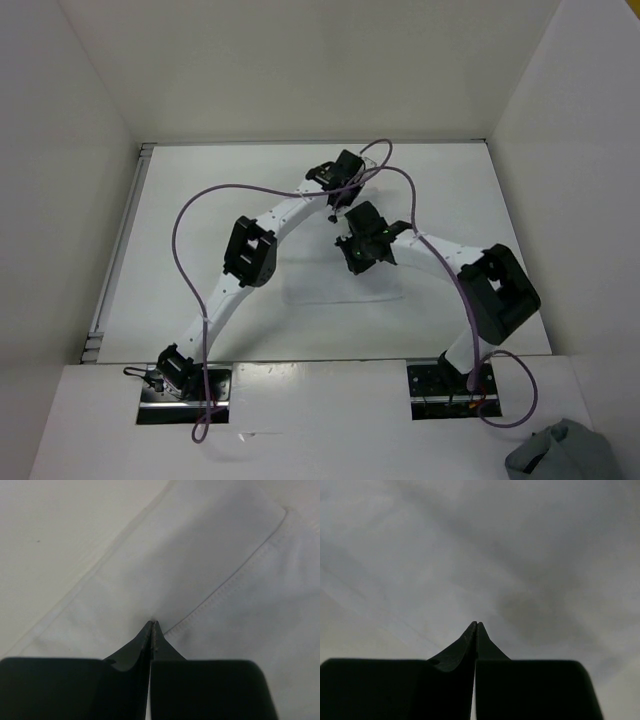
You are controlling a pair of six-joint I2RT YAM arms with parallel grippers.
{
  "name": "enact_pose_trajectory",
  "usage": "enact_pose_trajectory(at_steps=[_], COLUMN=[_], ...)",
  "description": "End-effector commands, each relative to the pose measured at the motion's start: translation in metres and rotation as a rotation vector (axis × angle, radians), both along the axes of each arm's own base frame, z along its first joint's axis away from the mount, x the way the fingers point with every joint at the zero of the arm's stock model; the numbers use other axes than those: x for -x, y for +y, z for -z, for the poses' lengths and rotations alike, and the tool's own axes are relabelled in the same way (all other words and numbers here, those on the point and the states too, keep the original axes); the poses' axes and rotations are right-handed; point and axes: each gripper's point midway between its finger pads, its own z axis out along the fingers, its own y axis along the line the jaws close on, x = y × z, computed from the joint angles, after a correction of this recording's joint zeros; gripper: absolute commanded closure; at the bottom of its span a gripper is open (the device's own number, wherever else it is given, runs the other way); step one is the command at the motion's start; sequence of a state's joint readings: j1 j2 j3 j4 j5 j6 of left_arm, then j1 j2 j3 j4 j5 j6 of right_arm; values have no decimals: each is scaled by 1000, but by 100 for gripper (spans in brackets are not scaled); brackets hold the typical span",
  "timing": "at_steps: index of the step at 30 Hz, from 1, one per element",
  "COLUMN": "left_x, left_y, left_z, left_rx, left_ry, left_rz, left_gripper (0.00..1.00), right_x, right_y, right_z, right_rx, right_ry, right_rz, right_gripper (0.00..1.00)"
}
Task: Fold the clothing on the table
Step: Fold the skirt
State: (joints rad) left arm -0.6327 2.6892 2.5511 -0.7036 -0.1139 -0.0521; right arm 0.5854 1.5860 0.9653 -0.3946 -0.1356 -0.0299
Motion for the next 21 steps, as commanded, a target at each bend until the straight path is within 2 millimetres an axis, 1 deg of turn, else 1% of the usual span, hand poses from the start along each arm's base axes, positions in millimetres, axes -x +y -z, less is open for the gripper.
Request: enact_pose_trajectory(at_steps=[1, 2, 3, 4, 5, 6, 7, 8, 9, 10, 11, 13, 14, 15, 16, 17, 18, 19, 20, 21], left_x=[-12, -14, -15, -18, -20, -17, -22, -23, -23, -25, -26, -23, -17, -18, -17, -9, -9, -8, -1, 4], left_y=[25, 28, 31, 38, 41, 43, 51, 52, 60, 59, 67, 76, 80, 90, 99, 103, 111, 119, 122, 131], left_z=[21, 20, 20, 26, 22, 29, 29, 25, 26, 23, 25, 27, 30, 31, 32, 35, 36, 37, 42, 49], left_rx=[-81, -91, -102, -112, -122, -134, -139, -140, -149, -137, -147, -158, -172, -191, -197, -211, -216, -220, -234, -257], left_ry=[-6, -14, -22, -17, -27, -12, -17, -23, -12, -17, -4, 19, 44, 49, 66, 98, 114, 128, 154, 184], left_rz=[-50, -71, -81, -105, -127, -126, -155, -170, -180, -189, -200, -232, -237, -268, -288, -301, -320, -339, -348, -355], left_gripper=[100, 100, 100, 100, 100, 100, 100, 100, 100, 100, 100, 100, 100, 100, 100, 100, 100, 100, 100, 100], right_x=[-35, -35, -30, -29, -31, -25, -26, -26, -25, -26, -26, -32, -31, -34, -34, -33, -39, -42, -45, -54], right_y=[9, 8, 15, 15, 14, 14, 11, 12, 9, 7, 4, 0, -5, -4, -4, -4, 1, -6, -9, -9], right_z=[-7, -4, -1, 4, 5, 14, 17, 16, 24, 27, 31, 39, 45, 47, 53, 58, 55, 61, 63, 59], right_rx=[101, 135, 154, 184, 218, 249, 269, 276, 301, 314, 330, 380, 408, 417, 431, 436, 427, 441, 449, 439], right_ry=[-149, -164, -170, -177, -203, -196, -199, -206, -195, -193, -192, -195, -185, -187, -172, -162, -170, -148, -138, -146], right_rz=[32, 24, 3, -9, -7, -21, -12, -15, -12, -9, -4, 13, 15, 19, 15, 20, 23, 45, 54, 72], right_gripper=[100, 100, 100, 100, 100, 100, 100, 100, 100, 100, 100, 100, 100, 100, 100, 100, 100, 100, 100, 100])
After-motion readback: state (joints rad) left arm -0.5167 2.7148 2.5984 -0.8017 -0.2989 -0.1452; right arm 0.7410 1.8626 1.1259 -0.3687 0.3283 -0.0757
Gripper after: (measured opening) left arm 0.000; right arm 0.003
